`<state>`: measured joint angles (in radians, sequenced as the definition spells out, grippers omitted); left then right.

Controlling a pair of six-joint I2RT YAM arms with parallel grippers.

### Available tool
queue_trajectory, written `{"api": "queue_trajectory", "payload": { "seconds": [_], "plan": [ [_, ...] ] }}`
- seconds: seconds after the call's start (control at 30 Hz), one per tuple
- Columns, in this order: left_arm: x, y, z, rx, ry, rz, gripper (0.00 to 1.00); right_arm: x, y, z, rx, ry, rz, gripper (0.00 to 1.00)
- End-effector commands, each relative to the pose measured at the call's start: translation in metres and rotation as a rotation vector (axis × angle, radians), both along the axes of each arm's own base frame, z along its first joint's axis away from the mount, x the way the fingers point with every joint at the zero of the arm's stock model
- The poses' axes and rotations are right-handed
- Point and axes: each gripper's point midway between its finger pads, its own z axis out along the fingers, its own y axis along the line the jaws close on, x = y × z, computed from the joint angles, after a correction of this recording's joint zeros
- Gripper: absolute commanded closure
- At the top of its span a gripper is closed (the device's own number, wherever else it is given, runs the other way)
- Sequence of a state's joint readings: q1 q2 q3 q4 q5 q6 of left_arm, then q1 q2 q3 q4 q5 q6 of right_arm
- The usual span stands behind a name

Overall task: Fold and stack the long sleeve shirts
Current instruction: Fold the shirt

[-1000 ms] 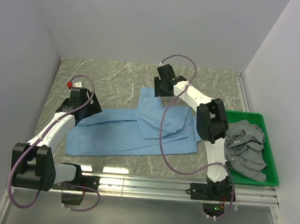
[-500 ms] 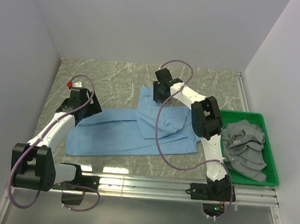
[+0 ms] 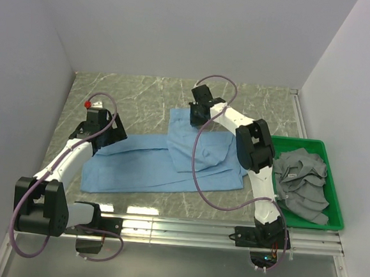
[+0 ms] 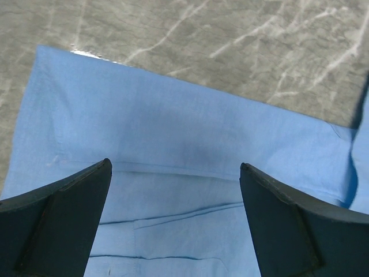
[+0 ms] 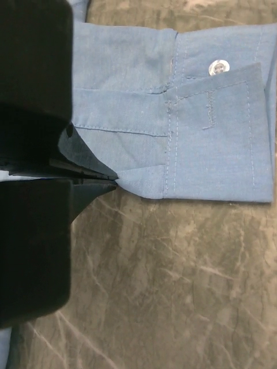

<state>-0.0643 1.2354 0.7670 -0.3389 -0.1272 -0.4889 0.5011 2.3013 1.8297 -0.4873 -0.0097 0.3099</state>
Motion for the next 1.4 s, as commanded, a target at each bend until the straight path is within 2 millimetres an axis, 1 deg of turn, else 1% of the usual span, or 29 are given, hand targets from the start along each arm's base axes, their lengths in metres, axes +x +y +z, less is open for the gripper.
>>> {"api": "queue_trajectory", "payload": {
  "seconds": [0.0,0.03,0.13,0.17,0.23,0.27,0.33,0.37,0.43,0.47,0.53,0.57,0.6,0.63,0.67,0.7,0.73,0.77,0.8,0.87,0.9,0.93,0.97,1.0,1.03,1.1,1.13,1.27,1.37],
  "plan": [
    [0.016,-0.014,0.023,-0.041,-0.088,-0.077,0.01,0.006,0.010,0.036,0.050,-0.060,0.061,1.00],
    [0.016,-0.015,0.025,-0.040,-0.095,-0.089,0.01,0.006,0.012,0.043,0.057,-0.071,0.074,1.00],
    [0.015,-0.022,0.035,-0.055,-0.136,-0.140,0.02,0.004,0.023,0.084,0.108,-0.148,0.137,1.00],
    [0.013,-0.025,0.041,-0.055,-0.163,-0.164,0.02,0.002,0.025,0.111,0.124,-0.202,0.164,1.00],
    [0.014,-0.032,0.053,-0.078,-0.214,-0.204,0.02,-0.009,0.033,0.130,0.137,-0.237,0.209,1.00],
    [0.014,-0.035,0.065,-0.084,-0.249,-0.216,0.01,-0.016,0.033,0.152,0.137,-0.280,0.239,1.00],
    [0.013,-0.041,0.080,-0.099,-0.284,-0.249,0.01,-0.035,0.037,0.162,0.120,-0.296,0.278,1.00],
    [0.015,-0.043,0.096,-0.094,-0.320,-0.270,0.01,-0.045,0.036,0.183,0.124,-0.339,0.301,1.00],
    [0.013,-0.046,0.108,-0.088,-0.335,-0.305,0.01,-0.069,0.040,0.183,0.115,-0.340,0.349,1.00],
    [0.013,-0.052,0.126,-0.086,-0.372,-0.354,0.01,-0.082,0.039,0.203,0.123,-0.382,0.380,1.00],
    [0.009,-0.059,0.143,-0.087,-0.402,-0.411,0.01,-0.111,0.044,0.200,0.113,-0.375,0.443,1.00],
    [0.006,-0.068,0.161,-0.096,-0.447,-0.471,0.01,-0.124,0.041,0.218,0.119,-0.421,0.477,1.00],
    [0.001,-0.076,0.170,-0.111,-0.472,-0.519,0.01,-0.137,0.038,0.208,0.108,-0.404,0.491,1.00],
    [-0.002,-0.083,0.181,-0.117,-0.504,-0.566,0.01,-0.153,0.043,0.211,0.099,-0.426,0.545,1.00],
    [-0.015,-0.100,0.191,-0.161,-0.530,-0.662,0.01,-0.165,0.040,0.226,0.100,-0.472,0.576,1.00],
    [-0.021,-0.108,0.197,-0.173,-0.545,-0.703,0.01,-0.178,0.038,0.217,0.087,-0.461,0.606,1.00],
    [-0.027,-0.114,0.200,-0.180,-0.554,-0.743,0.01,-0.190,0.038,0.217,0.086,-0.470,0.637,1.00],
    [-0.038,-0.121,0.204,-0.190,-0.560,-0.787,0.01,-0.208,0.039,0.228,0.091,-0.509,0.694,1.00],
    [-0.049,-0.131,0.206,-0.211,-0.561,-0.842,0.01,-0.224,0.037,0.218,0.089,-0.483,0.743,1.00],
    [-0.064,-0.136,0.206,-0.223,-0.569,-0.883,0.01,-0.256,0.039,0.217,0.104,-0.478,0.861,1.00],
    [-0.073,-0.141,0.204,-0.243,-0.566,-0.919,0.01,-0.266,0.034,0.205,0.088,-0.440,0.880,1.00],
    [-0.079,-0.142,0.193,-0.253,-0.547,-0.932,0.01,-0.273,0.033,0.201,0.084,-0.430,0.891,1.00],
    [-0.087,-0.144,0.192,-0.257,-0.555,-0.949,0.01,-0.278,0.029,0.198,0.079,-0.428,0.892,1.00],
    [-0.094,-0.147,0.188,-0.276,-0.550,-0.981,0.01,-0.286,0.027,0.183,0.060,-0.402,0.907,1.00],
    [-0.098,-0.149,0.176,-0.292,-0.527,-0.995,0.01,-0.286,0.023,0.178,0.032,-0.406,0.888,1.00],
    [-0.107,-0.156,0.172,-0.317,-0.537,-1.040,0.01,-0.293,0.020,0.169,0.003,-0.408,0.896,1.00],
    [-0.112,-0.161,0.165,-0.346,-0.520,-1.068,0.01,-0.292,0.016,0.170,-0.022,-0.423,0.885,1.00],
    [-0.122,-0.178,0.158,-0.353,-0.539,-1.186,0.01,-0.296,0.014,0.174,-0.059,-0.458,0.903,1.00],
    [-0.119,-0.187,0.153,-0.294,-0.549,-1.265,0.01,-0.294,0.007,0.178,-0.131,-0.486,0.904,1.00]
  ]
}}
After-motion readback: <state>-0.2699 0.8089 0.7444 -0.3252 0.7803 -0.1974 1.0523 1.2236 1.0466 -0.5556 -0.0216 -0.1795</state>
